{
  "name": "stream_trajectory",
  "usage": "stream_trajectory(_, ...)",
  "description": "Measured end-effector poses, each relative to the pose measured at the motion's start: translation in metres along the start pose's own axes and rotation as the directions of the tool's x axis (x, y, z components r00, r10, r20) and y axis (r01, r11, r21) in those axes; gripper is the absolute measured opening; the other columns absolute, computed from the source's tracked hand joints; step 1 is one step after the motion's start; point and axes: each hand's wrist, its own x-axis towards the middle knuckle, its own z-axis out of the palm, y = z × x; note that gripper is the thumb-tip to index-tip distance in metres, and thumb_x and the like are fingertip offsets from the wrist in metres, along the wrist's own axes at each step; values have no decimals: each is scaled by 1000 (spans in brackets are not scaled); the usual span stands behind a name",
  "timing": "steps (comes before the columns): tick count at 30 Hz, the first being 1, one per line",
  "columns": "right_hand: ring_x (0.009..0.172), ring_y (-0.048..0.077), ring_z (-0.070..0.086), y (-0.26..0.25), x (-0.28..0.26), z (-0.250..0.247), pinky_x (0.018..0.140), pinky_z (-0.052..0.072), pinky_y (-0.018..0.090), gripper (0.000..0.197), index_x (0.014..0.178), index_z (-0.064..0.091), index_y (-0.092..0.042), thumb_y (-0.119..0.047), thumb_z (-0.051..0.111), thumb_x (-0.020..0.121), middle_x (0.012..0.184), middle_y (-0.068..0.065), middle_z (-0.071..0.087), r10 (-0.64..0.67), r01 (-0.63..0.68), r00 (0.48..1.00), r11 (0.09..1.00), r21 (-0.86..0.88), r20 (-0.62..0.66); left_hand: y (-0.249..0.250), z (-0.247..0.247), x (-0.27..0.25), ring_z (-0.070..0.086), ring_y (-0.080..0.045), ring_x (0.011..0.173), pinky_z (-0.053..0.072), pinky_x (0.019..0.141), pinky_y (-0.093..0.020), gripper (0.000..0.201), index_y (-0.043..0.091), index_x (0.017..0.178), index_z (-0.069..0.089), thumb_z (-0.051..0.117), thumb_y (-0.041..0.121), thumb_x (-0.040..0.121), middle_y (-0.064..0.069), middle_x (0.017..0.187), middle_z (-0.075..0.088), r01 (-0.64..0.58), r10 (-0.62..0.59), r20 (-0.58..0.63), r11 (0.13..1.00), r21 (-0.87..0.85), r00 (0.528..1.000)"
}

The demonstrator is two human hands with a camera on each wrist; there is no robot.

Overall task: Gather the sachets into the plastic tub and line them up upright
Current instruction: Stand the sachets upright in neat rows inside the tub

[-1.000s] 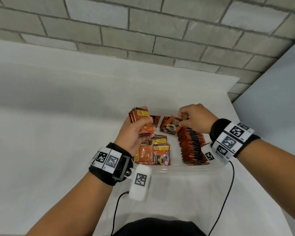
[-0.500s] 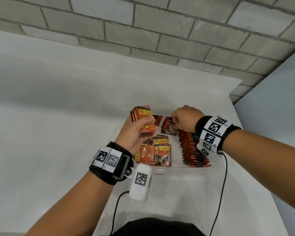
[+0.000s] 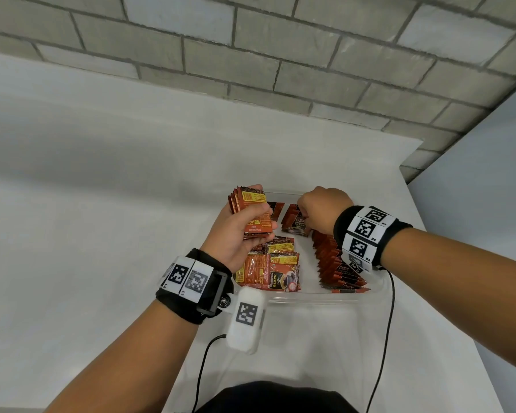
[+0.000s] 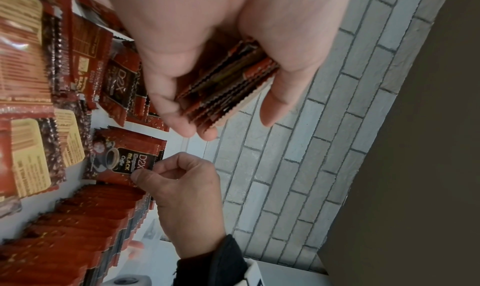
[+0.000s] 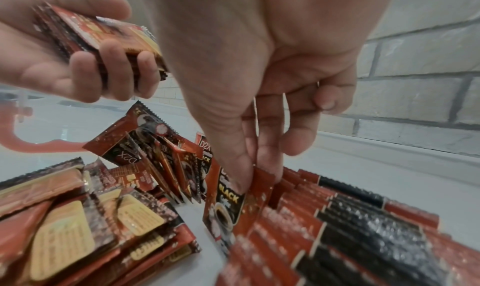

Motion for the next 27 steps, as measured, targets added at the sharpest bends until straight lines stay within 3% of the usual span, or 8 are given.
stream_trajectory(8,68,21,49,2,-1,-5,48,22,25,9,95,61,-9,-13,54,90,80,3,51,24,-24,998,1000,0,-61,0,1,-1,66,-22,76,55,72,-35,17,14,103,59,62,11,87,-7,88,65,-3,2,10,1000,24,1000)
stream_trajectory(10,70,22,50,3,-2,-7,49,26,25,10,96,60,-9,-16,56,90,82,4,53,28,-26,998,999,20,-65,1,1,-1,66,-22,76,55,70,-34,17,12,104,58,62,12,87,-8,89,65,-1,1,10,1000,19,1000)
stream_trajectory(14,77,23,52,9,-7,-11,61,37,27,20,102,60,-12,-28,58,90,98,8,61,37,-30,997,994,104,-73,1,1,-1,67,-23,75,56,69,-34,38,11,110,56,68,20,75,-9,86,65,-2,2,13,1000,-24,1000)
stream_trajectory(17,83,20,53,17,-14,-17,65,38,27,21,99,60,-17,-36,57,90,100,4,61,98,-69,990,961,267,-98,2,0,0,68,-25,73,56,71,-37,27,13,111,57,61,20,85,-9,81,67,21,-20,17,997,-76,1000)
stream_trajectory(19,87,19,55,24,-22,-24,69,41,28,18,94,60,-20,-37,57,90,98,2,62,132,-58,982,895,443,-137,3,0,-1,68,-28,76,56,71,-38,25,13,117,57,53,17,92,-12,86,68,43,-42,18,995,-90,999)
stream_trajectory(23,83,10,59,24,-50,-36,66,42,22,19,99,64,-23,-39,62,89,93,-6,64,181,62,957,633,772,-226,3,4,-5,69,-32,85,58,74,-43,33,19,119,60,51,4,91,-14,103,68,42,-39,97,999,-25,994)
stream_trajectory(25,79,3,58,13,-65,-38,68,42,20,24,107,62,-27,-39,64,87,95,-11,63,116,120,971,524,843,-210,3,9,-8,69,-30,89,57,77,-45,37,20,118,62,56,2,86,-13,105,69,38,-38,142,999,7,989)
stream_trajectory(27,72,-1,58,2,-77,-36,69,44,17,35,118,58,-28,-36,67,85,98,-12,61,15,159,982,477,864,-189,2,14,-11,67,-29,96,57,78,-45,43,19,120,61,61,5,79,-13,109,68,48,-51,185,999,24,981)
